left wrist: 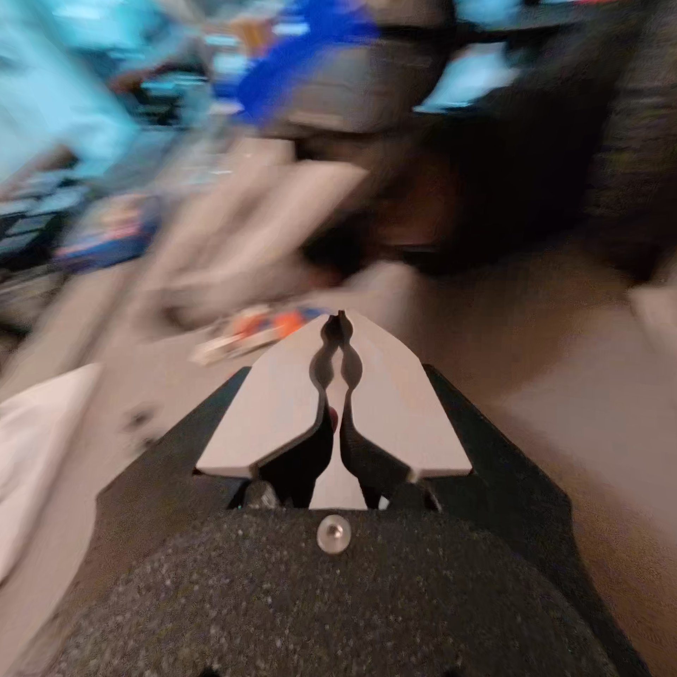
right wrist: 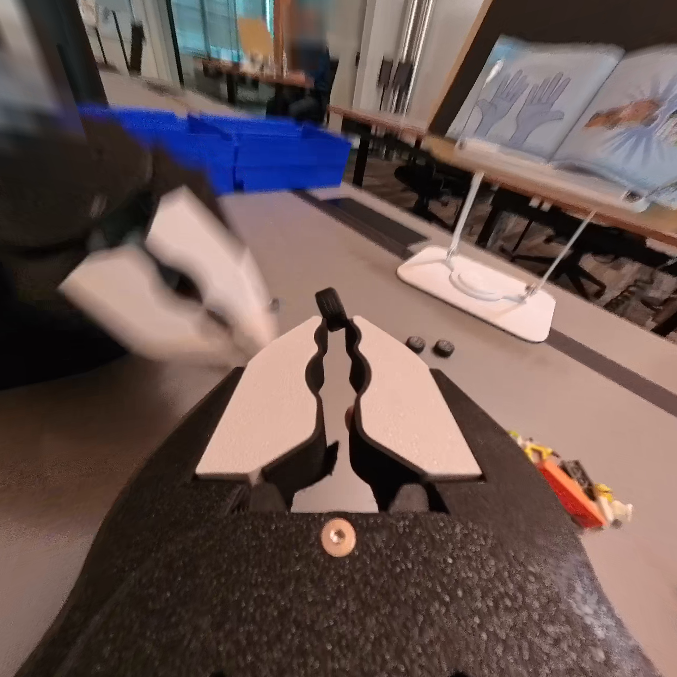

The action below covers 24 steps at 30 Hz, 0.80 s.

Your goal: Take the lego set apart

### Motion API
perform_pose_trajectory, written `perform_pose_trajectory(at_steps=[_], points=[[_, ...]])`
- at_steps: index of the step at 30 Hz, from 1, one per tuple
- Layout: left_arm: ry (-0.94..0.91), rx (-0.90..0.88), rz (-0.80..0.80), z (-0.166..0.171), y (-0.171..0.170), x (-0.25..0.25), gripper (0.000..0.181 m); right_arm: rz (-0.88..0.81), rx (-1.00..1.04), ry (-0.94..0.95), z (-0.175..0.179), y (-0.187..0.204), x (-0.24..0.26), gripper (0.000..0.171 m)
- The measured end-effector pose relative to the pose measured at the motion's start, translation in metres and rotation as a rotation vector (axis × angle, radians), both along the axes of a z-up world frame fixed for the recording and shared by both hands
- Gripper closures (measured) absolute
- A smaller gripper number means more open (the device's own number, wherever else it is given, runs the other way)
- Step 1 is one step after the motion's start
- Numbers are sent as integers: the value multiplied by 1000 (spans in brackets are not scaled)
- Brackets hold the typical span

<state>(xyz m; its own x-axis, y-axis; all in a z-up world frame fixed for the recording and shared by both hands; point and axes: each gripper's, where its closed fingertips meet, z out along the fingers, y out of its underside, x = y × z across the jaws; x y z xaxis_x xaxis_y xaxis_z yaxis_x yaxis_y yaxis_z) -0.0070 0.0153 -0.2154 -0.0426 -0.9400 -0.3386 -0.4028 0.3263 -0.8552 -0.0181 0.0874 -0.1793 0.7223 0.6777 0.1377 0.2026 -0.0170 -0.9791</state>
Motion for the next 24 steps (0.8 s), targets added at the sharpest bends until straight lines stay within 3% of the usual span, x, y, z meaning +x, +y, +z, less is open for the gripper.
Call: perform_pose_trajectory(at_steps=[1,2,3,4,5,7,14,17,24], points=[[114,119,-74,-27,-26,14,180,9,-5,27,9,2,0,162],[127,340,-54,-31,-23,21,180,56,-1,13,10,-5,-7,162],[92,304,-20,-21,-7,18,181,79,21,-48,1,-13,-13,162],[72,110,50,-12,14,8,180,82,25,-52,-5,-17,-11,162],[17,42,72,0,25,0,181,80,-14,-6,-5,-16,-3,162],[-41,74,69,11,24,-3,181,55,-36,67,2,-10,11,162],[-203,-102,139,38,52,-23,174,159,-118,105,-2,-12,8,161],[-223,-165,113,39,51,-25,161,270,-149,114,-5,-20,-1,161],[-199,-142,16,37,32,-24,173,383,-119,74,-6,-33,-10,161]])
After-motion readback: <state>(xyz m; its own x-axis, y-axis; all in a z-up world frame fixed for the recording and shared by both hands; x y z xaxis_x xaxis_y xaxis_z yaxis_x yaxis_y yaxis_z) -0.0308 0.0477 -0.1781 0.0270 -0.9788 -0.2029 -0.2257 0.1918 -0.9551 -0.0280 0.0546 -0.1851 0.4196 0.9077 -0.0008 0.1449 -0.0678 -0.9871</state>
